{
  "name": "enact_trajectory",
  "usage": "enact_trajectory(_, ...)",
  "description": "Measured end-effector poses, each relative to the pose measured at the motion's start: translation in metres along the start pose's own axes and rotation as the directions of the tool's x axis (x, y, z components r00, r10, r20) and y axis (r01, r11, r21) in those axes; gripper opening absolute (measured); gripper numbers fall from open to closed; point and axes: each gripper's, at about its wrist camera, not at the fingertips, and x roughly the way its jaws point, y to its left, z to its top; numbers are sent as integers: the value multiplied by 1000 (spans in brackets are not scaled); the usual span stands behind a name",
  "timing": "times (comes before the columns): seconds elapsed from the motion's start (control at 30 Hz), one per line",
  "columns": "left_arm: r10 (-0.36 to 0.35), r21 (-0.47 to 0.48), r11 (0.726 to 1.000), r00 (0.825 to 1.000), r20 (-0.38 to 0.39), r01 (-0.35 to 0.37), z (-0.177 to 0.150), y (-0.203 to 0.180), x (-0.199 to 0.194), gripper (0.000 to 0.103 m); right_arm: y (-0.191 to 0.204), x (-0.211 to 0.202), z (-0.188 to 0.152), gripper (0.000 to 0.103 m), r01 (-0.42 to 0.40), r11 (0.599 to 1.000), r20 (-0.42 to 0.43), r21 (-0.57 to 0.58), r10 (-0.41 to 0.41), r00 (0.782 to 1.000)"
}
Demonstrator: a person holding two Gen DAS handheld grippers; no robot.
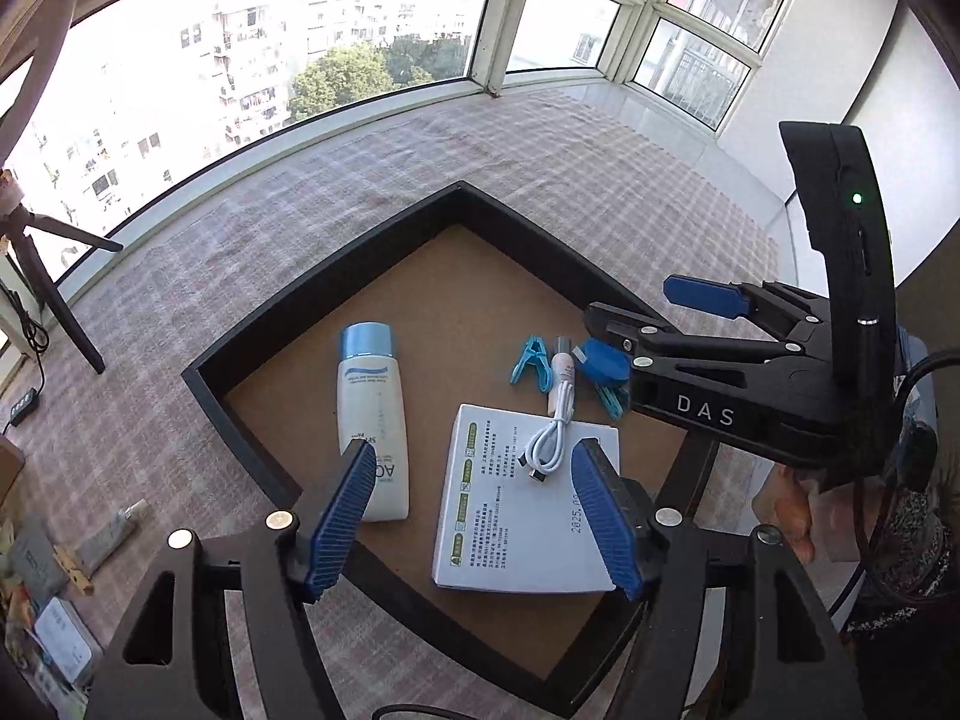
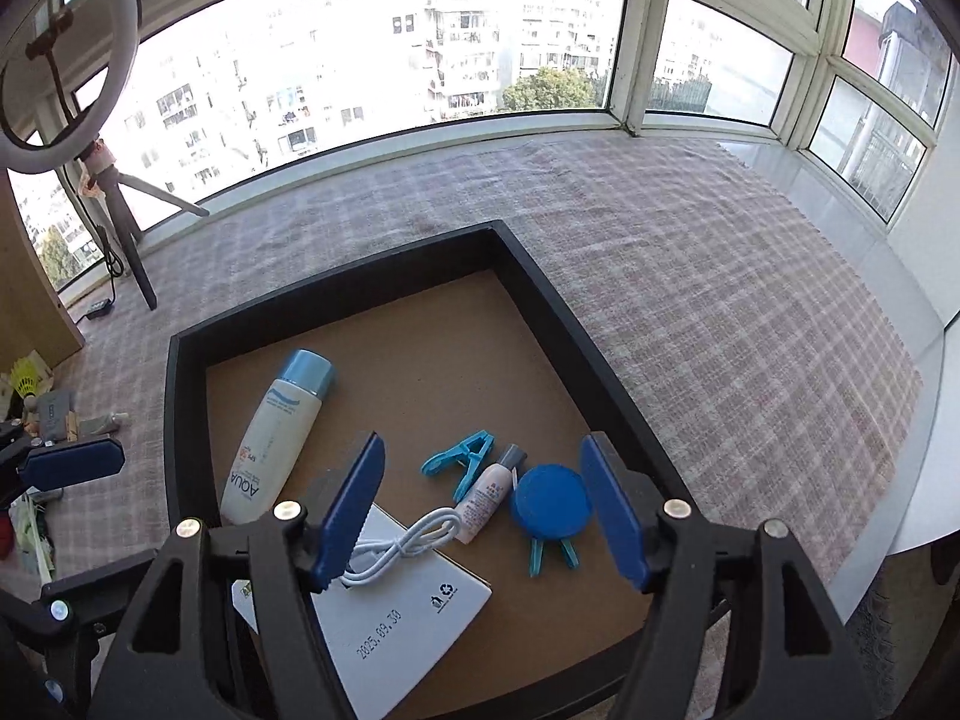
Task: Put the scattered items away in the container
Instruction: 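Carry the blue lid and white cable into the tray and release, then move both open tools back toward the remaining pile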
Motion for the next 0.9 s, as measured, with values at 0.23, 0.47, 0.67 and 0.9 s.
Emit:
enact_trajectory(0.23,50,-120,992,999,14,-48,-13,55,-21,66,37,3,1,67,-52,997,-14,-51,51,999)
enact_trajectory(0.47,117,-218,970,993,32,-108,-36,109,-49,65,93,4,3,67,-131,981,-31,-147,127,991)
enact_trajectory(0.67,171,-301,941,985,30,-154,-58,153,-67,65,148,2,7,67,-196,955,-41,-223,192,981)
enact_trajectory(0.9,243,-381,898,970,13,-220,-94,204,-86,65,217,6,9,67,-290,919,-74,-267,281,957)
